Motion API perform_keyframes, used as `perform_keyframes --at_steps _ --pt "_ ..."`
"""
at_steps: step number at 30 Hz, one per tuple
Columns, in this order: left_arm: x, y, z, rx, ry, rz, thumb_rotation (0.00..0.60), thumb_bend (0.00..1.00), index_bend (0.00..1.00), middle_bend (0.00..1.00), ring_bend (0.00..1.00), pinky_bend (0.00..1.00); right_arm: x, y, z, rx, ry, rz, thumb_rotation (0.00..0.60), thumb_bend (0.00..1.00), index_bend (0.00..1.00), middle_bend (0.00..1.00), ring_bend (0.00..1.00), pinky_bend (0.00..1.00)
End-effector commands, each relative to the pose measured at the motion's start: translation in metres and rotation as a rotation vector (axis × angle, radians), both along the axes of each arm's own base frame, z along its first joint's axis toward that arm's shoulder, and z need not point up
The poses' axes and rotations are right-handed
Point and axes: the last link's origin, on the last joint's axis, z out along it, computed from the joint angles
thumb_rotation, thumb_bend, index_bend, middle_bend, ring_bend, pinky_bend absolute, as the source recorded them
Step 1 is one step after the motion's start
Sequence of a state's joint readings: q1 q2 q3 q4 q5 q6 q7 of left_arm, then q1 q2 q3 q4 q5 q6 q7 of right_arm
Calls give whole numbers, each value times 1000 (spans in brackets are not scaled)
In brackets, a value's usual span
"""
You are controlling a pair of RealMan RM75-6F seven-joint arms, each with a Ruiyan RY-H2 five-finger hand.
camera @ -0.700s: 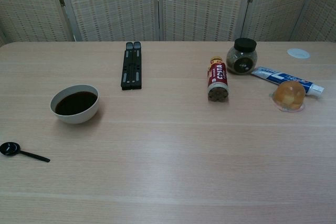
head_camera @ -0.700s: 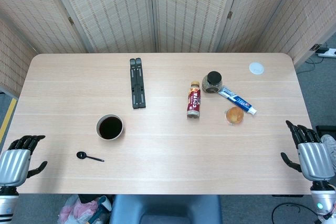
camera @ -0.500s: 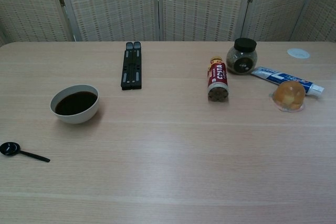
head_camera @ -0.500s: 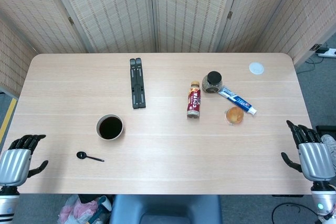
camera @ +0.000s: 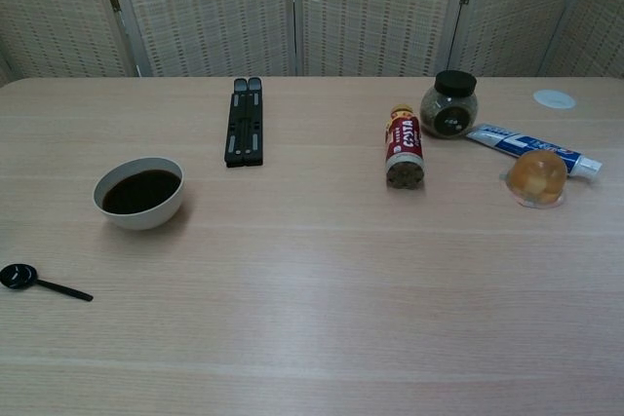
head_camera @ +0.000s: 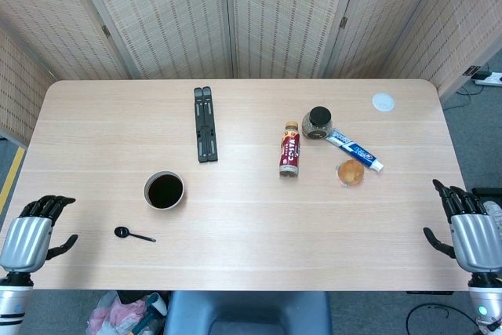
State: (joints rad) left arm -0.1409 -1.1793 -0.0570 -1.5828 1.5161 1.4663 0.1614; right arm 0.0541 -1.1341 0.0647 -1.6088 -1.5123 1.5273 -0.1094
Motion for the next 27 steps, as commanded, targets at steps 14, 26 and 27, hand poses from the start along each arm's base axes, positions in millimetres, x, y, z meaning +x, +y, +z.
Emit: perform_keyframes --at_steps 14,26,27 --pt "22 40 -28 -165 115 -169 600 246 412 718 682 949 2 -2 9 -22 4 -1 600 187 19 206 171 219" --pt "32 54 -63 -335 219 -233 600 246 469 894 849 1000 3 -1 10 -17 5 -9 600 191 19 209 176 219" --pt "33 55 -66 -346 223 -232 600 246 469 897 851 1000 3 -1 10 -17 5 -9 600 190 19 209 176 219"
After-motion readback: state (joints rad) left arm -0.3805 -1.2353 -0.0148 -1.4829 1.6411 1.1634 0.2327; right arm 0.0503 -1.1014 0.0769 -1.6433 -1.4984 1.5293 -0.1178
